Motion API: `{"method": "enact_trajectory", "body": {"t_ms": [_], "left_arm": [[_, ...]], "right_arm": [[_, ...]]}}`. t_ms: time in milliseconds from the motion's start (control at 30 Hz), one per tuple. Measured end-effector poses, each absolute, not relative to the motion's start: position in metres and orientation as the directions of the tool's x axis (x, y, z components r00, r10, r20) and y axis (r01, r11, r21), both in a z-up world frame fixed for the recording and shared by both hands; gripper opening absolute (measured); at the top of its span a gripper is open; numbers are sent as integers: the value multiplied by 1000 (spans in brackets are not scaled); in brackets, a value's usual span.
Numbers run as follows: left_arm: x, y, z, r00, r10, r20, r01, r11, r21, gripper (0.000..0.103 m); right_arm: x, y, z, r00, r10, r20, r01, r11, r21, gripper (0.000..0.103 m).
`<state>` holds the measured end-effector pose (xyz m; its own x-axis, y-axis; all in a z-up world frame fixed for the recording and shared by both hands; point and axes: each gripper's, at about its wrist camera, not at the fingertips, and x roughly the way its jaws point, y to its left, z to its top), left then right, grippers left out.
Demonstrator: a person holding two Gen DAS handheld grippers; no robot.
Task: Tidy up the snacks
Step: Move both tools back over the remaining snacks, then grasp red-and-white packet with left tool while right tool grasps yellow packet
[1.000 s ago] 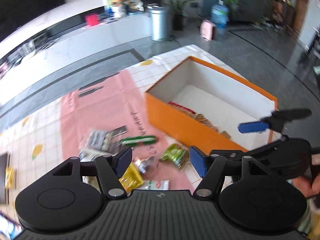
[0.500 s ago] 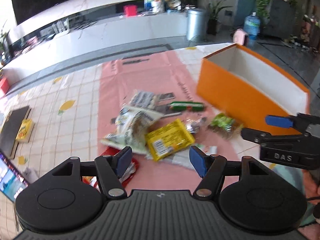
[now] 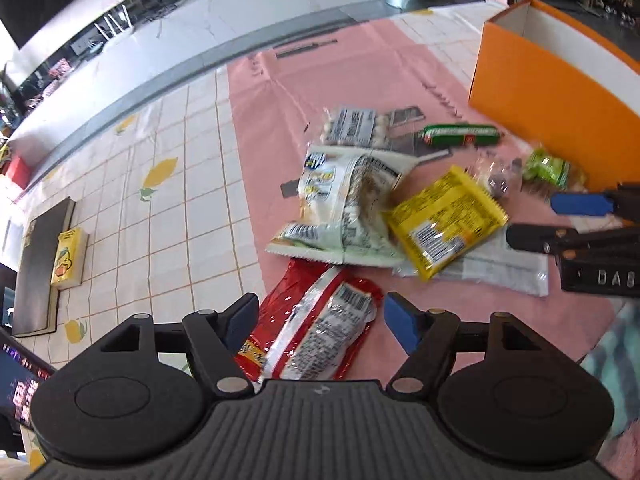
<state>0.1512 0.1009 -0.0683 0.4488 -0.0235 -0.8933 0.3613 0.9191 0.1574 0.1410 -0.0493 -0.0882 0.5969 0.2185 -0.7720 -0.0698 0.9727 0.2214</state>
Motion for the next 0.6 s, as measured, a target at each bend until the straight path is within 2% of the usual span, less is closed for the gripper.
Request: {"method": "enact_trajectory", "body": {"t_ms": [200,367,600], "left_arm": [[156,113,-79,408,-66,-910,484,861,155,84],[153,115,-95,391,-96,-916,603,778,176,85],[156,120,-111,370,-136,-919,656,738,155,88]], "right_arm": [[164,-33,-104,533,263,-804,-34,956,291,67],[173,-27,-113,532,235,-813,-11,963,270,67],[181,-21,-119,544,243,-803,-11,959,283,66]]}}
